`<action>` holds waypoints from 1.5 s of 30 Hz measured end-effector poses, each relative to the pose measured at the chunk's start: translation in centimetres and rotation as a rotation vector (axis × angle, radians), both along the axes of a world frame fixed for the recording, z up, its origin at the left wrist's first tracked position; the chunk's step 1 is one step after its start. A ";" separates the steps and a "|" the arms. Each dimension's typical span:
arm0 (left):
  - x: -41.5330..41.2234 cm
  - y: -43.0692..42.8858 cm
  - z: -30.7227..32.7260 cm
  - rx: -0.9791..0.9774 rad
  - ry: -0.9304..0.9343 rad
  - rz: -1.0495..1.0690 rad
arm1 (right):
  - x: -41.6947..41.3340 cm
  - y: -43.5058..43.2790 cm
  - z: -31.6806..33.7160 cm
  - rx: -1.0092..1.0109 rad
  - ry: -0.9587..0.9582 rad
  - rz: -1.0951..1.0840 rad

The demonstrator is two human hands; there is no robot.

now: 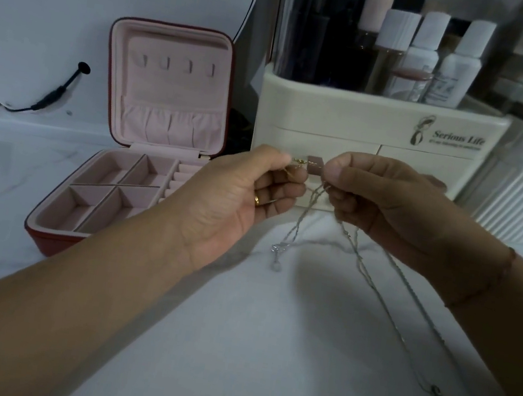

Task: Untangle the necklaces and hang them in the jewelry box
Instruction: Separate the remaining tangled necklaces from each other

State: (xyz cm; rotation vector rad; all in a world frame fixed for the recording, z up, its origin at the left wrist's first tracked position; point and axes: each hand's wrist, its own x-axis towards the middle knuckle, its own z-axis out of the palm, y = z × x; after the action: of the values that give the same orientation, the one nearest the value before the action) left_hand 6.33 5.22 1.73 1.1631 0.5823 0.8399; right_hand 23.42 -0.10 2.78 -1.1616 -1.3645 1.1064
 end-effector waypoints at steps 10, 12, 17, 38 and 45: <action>-0.5 -0.1 -0.1 0.051 0.015 -0.018 | 0.2 0.3 -0.1 -0.039 0.216 0.057; -0.5 -0.5 0.2 0.108 0.093 -0.022 | 0.3 0.2 0.1 -0.023 0.214 0.038; -0.6 -1.0 0.0 0.214 0.273 -0.112 | -0.2 0.0 0.1 -0.018 0.187 -0.026; -0.4 -0.7 -0.9 0.217 0.329 -0.059 | -0.1 0.0 0.4 0.010 0.203 -0.067; -0.3 -0.6 -0.7 0.213 0.299 -0.071 | -0.1 0.0 0.4 0.037 0.219 -0.055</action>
State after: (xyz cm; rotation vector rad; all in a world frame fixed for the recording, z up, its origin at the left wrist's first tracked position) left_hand 6.03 4.59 1.02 1.5106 0.7036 0.6828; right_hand 23.29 -0.14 3.19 -1.0134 -1.1723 1.1288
